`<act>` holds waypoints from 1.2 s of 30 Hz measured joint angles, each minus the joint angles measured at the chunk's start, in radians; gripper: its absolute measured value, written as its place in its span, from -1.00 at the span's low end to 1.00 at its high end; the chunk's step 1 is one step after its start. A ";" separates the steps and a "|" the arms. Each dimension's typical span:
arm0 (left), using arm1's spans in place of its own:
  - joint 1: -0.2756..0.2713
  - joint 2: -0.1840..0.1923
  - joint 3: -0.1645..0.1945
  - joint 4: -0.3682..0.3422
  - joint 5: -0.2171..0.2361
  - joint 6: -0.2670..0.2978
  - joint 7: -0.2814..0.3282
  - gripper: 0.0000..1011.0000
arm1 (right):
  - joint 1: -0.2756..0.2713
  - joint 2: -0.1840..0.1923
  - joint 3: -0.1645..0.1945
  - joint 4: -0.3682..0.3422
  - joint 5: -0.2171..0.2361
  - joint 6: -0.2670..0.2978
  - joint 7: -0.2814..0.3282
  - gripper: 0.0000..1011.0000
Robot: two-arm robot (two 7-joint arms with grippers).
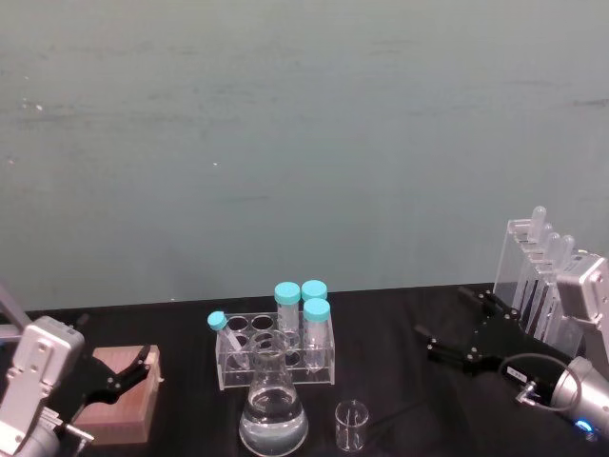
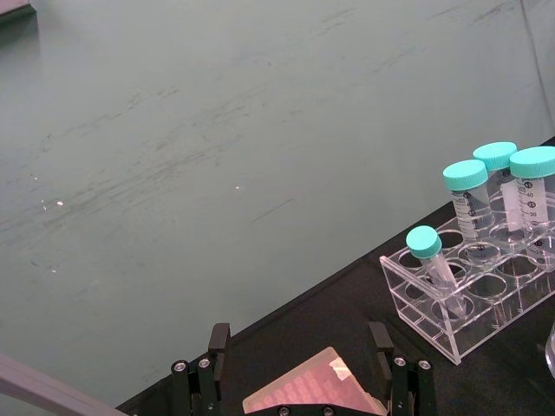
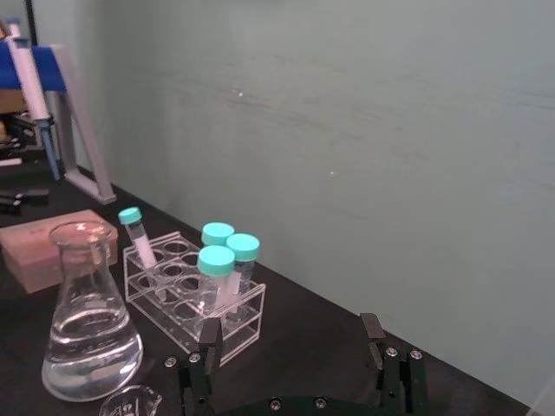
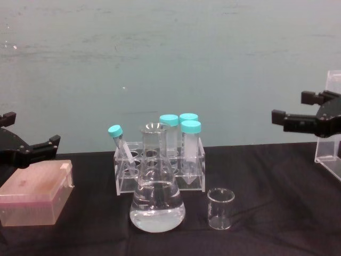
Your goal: Place the experimental apparatus aside using one hand.
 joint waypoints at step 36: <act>0.000 0.000 0.000 0.000 0.000 0.000 0.000 0.98 | 0.155 0.017 -0.199 0.176 0.029 -0.029 0.144 0.98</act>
